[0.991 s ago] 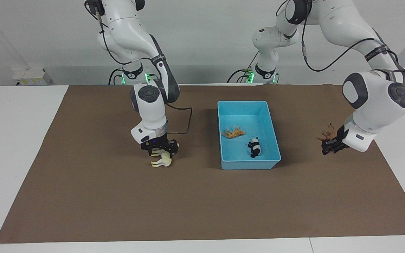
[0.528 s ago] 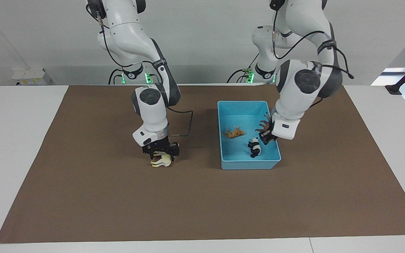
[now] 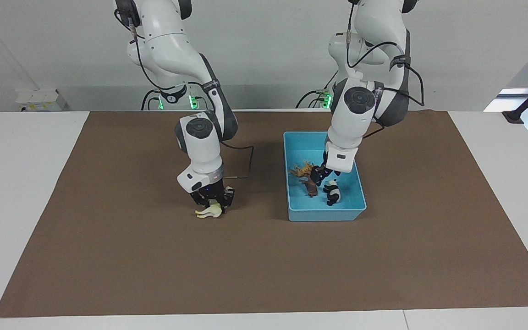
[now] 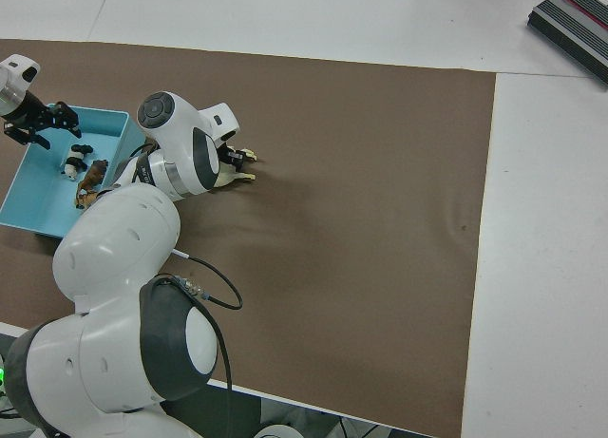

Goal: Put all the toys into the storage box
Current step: 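Lower the brown horse into the box and open the left gripper, then carry the cream horse to the box with the right gripper while the left gripper withdraws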

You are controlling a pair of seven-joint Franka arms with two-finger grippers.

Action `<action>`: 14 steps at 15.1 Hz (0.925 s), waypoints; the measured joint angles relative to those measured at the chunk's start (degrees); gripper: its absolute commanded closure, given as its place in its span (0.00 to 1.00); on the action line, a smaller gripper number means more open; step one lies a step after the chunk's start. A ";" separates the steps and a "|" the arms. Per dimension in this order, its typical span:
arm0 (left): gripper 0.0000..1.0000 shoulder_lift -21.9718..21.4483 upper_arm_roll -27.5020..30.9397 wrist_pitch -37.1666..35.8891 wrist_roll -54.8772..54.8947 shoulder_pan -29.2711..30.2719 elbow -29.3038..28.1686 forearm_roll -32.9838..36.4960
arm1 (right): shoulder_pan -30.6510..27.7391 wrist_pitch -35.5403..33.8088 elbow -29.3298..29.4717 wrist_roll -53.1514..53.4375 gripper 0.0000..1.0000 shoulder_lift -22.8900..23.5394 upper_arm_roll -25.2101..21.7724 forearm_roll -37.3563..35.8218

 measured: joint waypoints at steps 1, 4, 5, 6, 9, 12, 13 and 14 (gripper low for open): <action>0.00 -1.51 0.14 -1.55 0.17 0.14 0.18 0.00 | 0.02 -1.85 1.10 0.00 1.00 -0.04 0.01 0.01; 0.00 -6.37 0.87 -7.01 7.51 1.84 0.98 0.04 | 0.20 -12.91 8.19 0.23 1.00 -0.84 0.11 0.08; 0.00 -7.57 1.03 -8.34 10.59 2.77 1.58 0.04 | 0.37 -19.33 12.61 0.43 1.00 -1.36 0.32 0.11; 0.00 -8.32 1.12 -9.23 12.54 3.91 2.18 0.04 | 0.92 -26.38 17.88 0.90 1.00 -1.90 0.50 0.14; 0.00 -8.75 1.36 -10.67 17.41 9.22 3.73 0.06 | 4.12 -42.31 32.96 5.80 1.00 -2.40 0.98 0.75; 0.00 -8.91 1.58 -17.83 34.70 15.15 7.11 0.06 | 9.34 -44.39 39.93 14.87 1.00 -0.49 1.43 1.64; 0.00 -9.41 1.67 -20.24 41.10 16.52 7.87 0.05 | 11.30 -43.91 41.00 18.01 1.00 0.51 1.57 1.74; 0.00 -10.34 1.71 -22.40 45.34 17.43 8.05 0.04 | 13.10 -42.59 41.60 20.83 1.00 1.45 1.64 2.27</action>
